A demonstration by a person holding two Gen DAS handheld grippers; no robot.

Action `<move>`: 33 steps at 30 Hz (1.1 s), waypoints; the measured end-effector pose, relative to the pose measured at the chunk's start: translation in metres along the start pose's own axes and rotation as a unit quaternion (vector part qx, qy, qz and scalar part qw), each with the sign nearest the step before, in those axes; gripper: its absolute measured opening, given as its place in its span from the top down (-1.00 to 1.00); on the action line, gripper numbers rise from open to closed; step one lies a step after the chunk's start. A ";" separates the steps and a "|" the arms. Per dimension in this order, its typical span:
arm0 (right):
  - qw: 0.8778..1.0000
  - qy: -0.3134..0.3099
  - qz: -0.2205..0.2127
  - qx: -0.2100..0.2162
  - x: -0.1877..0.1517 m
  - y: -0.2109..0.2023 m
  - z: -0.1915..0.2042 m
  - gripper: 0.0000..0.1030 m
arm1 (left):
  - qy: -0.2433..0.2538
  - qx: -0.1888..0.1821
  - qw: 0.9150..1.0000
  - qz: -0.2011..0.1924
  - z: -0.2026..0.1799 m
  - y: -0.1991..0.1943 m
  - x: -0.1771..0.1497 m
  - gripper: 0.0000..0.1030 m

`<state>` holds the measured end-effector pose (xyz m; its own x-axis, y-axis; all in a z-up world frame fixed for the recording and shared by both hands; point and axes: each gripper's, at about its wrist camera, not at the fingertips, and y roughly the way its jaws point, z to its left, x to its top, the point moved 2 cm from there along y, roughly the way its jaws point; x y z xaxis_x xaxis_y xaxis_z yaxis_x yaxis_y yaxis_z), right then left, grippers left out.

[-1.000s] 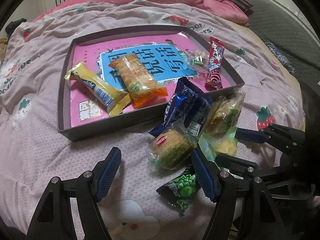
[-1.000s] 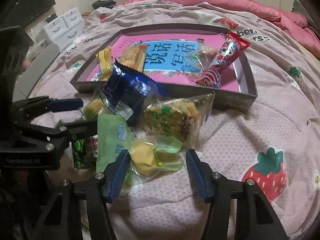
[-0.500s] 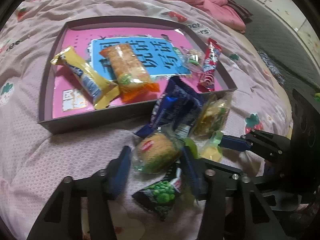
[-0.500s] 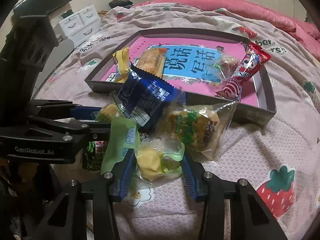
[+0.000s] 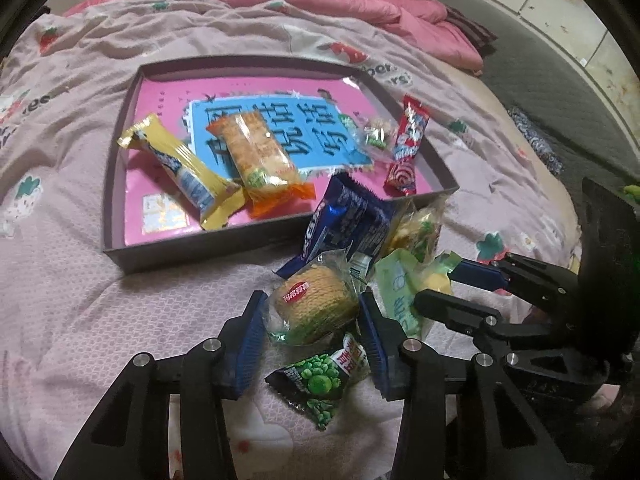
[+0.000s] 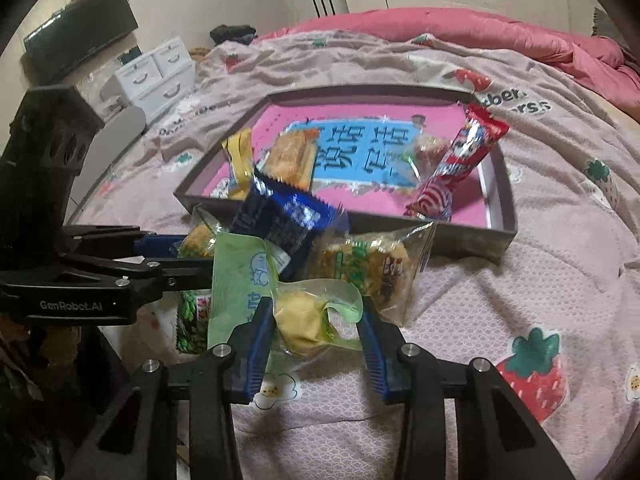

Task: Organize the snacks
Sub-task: 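Lift the cracker pack and green pastry bag and carry both over the tray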

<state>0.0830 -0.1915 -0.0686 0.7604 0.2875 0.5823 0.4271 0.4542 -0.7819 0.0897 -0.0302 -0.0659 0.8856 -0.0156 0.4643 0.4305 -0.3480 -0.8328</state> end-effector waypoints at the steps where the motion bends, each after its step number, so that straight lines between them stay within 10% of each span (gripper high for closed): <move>1: 1.000 0.002 -0.004 0.001 0.001 -0.002 -0.001 0.19 | 0.000 -0.001 1.000 -0.003 0.000 -0.002 0.001 0.11; 33: 0.989 0.048 -0.142 -0.012 0.037 -0.051 -0.030 0.19 | -0.010 0.039 0.993 -0.112 0.012 -0.059 0.039 0.17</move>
<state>0.1042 -0.2298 -0.0136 0.6505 0.0702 0.7563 0.6406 0.4843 -0.5959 0.1006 0.0007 -0.0019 0.7689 0.0723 0.6353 0.6286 -0.2672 -0.7304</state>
